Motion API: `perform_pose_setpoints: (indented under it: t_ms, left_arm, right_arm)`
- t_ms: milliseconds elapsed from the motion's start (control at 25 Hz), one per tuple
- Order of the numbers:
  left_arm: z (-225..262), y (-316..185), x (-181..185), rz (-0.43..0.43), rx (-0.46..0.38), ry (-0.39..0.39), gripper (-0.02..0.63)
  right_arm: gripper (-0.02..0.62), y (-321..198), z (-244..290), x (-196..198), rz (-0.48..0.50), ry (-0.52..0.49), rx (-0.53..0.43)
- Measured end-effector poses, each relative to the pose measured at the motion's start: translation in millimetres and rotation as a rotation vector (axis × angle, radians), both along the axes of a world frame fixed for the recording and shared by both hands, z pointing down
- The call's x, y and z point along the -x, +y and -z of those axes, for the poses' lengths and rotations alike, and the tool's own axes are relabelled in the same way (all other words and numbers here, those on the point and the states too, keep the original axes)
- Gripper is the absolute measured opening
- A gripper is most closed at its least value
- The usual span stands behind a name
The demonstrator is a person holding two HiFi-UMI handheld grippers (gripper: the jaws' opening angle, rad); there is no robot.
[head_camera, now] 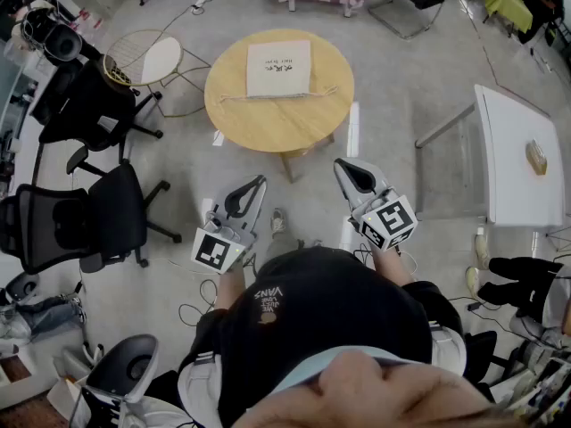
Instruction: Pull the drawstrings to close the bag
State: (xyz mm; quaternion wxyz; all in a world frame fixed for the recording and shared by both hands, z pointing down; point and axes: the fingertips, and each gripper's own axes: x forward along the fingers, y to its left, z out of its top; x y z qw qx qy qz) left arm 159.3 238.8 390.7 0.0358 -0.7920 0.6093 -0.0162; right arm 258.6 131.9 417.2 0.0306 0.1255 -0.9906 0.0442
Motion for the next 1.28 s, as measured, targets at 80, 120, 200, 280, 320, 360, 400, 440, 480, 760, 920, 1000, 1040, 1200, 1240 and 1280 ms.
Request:
perform_pose_setpoints:
  t_ms: [80,120,200,280,320,360,400,440,480,760,920,1000,1040,1200,1240,1280]
  left_arm:
    - [0,-1,2,0.002,0.004,0.001,0.017]
    - [-1,-2,3,0.002,0.005,0.001,0.017]
    - [-2,-3,5,0.001,0.006,0.002,0.017]
    - [-4,-3,6,0.001,0.01,0.008,0.017]
    - [-5,-4,8,-0.001,0.011,0.009,0.017]
    - [-5,-5,9,-0.005,0.012,0.009,0.017]
    - [-6,-6,11,-0.007,0.014,0.007,0.017]
    - [-7,-7,13,-0.008,0.018,0.006,0.017]
    - [-8,-9,15,-0.009,0.022,0.006,0.017]
    - [-11,-22,36,-0.012,0.03,0.012,0.017]
    - [-10,-33,55,-0.03,0.025,0.012,0.017]
    - [-9,-39,67,-0.04,0.028,0.011,0.017]
    - [-9,-42,73,-0.045,0.029,0.012,0.017]
    - [-11,-51,100,-0.067,0.044,0.012,0.017]
    - [-11,-54,107,-0.074,0.046,0.013,0.017]
    - [-11,-57,114,-0.08,0.046,0.014,0.017]
  right_arm:
    - [-0.004,-1,0,1,-0.002,0.0,0.003]
    - [-0.003,-2,0,2,-0.002,-0.002,0.005]
    - [-0.003,-3,0,3,0.002,-0.013,0.014]
    - [-0.003,-4,1,5,0.005,-0.031,0.026]
    - [-0.002,-5,2,7,0.004,-0.038,0.03]
    - [-0.002,-6,2,9,0.002,-0.041,0.031]
    - [-0.002,-7,1,11,0.0,-0.042,0.031]
    - [-0.002,-9,1,13,-0.002,-0.043,0.032]
    - [-0.002,-11,1,14,-0.004,-0.045,0.034]
    - [-0.002,-23,3,32,-0.014,-0.045,0.032]
    - [-0.002,-33,4,49,-0.031,-0.042,0.033]
    - [-0.002,-38,4,59,-0.041,-0.04,0.034]
    - [-0.002,-41,4,65,-0.047,-0.039,0.035]
    - [-0.002,-49,2,89,-0.075,-0.037,0.047]
    - [-0.002,-51,1,95,-0.083,-0.036,0.05]
    - [-0.002,-53,1,100,-0.091,-0.035,0.05]
